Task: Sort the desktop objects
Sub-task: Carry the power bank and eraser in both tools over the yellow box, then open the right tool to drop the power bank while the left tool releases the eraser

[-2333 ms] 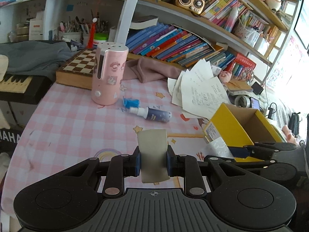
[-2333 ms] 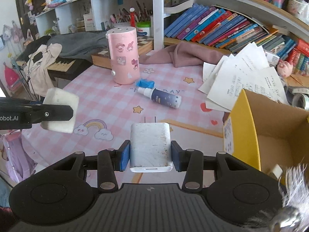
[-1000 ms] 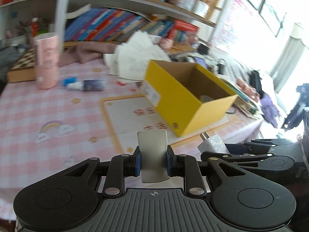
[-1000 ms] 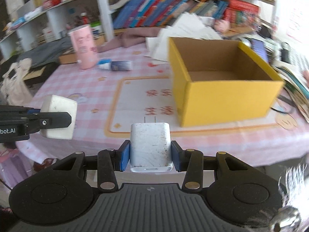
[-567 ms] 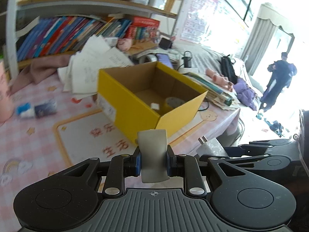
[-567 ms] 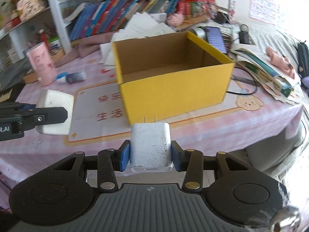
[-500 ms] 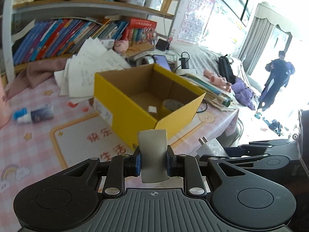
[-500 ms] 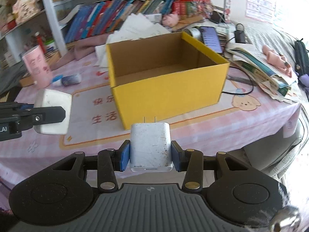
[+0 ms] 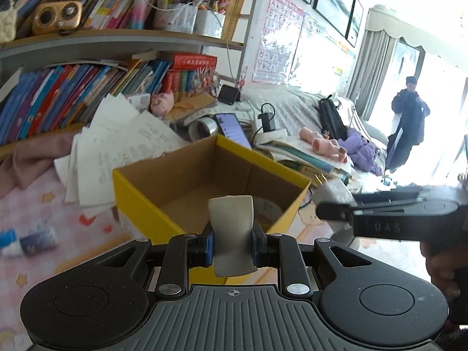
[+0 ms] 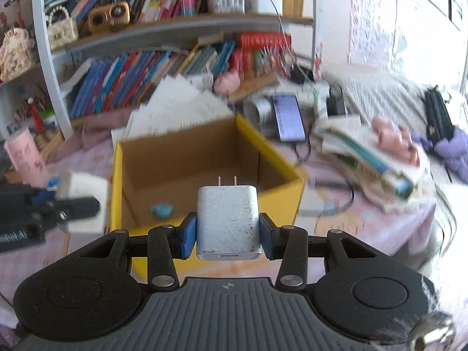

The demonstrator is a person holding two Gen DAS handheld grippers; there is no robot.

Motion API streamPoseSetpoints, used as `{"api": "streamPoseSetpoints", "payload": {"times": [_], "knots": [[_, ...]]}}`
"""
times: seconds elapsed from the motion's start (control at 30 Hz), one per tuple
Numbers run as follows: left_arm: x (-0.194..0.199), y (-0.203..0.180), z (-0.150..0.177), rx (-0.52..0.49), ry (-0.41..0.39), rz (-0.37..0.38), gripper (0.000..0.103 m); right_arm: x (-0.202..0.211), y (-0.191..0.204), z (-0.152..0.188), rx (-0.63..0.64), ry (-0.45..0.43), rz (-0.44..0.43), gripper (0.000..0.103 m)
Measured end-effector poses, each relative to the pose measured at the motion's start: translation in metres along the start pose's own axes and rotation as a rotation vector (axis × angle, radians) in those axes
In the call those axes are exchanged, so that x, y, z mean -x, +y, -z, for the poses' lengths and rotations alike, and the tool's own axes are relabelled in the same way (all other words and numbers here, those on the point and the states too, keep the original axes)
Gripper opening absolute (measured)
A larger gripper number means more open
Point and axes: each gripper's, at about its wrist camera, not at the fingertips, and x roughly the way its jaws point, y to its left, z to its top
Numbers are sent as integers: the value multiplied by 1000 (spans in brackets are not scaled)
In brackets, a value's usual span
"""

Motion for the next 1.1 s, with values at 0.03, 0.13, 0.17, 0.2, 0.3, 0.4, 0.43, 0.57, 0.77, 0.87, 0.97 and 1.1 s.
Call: {"api": "streamPoseSetpoints", "payload": {"times": [0.03,0.13,0.17,0.2,0.3,0.4,0.43,0.57,0.77,0.87,0.97,1.1], "knots": [[-5,-1,-4,-4,1,1,22,-5,-2,-6,6,-7,-6,41],[-24,-6,-14,-15,16,-4,22,-22,-7,-22,28,-9,-38,41],[-32,-8,-16,-17,27,-11,22,-28,-9,-26,42,-5,-49,41],[-40,-10,-17,-21,39,-21,22,-34,-10,-30,58,1,-62,41],[-60,-17,-19,-20,76,-43,22,-53,-14,-40,100,21,-106,41],[-76,-21,-23,-15,99,-69,22,-71,-20,-48,121,42,-150,41],[-81,-21,-24,-15,107,-80,22,-78,-23,-50,126,51,-164,41],[-103,-18,-24,8,174,-142,22,-109,-29,-57,146,104,-219,41],[-120,-17,-27,8,238,-193,22,-151,-24,-64,203,178,-291,41],[-126,-19,-28,-7,270,-208,22,-167,-21,-67,220,208,-327,41],[-133,-20,-27,-14,303,-218,22,-181,-18,-69,235,238,-350,41],[-141,-19,-28,-4,327,-232,23,-194,-19,-70,244,265,-367,41]]}}
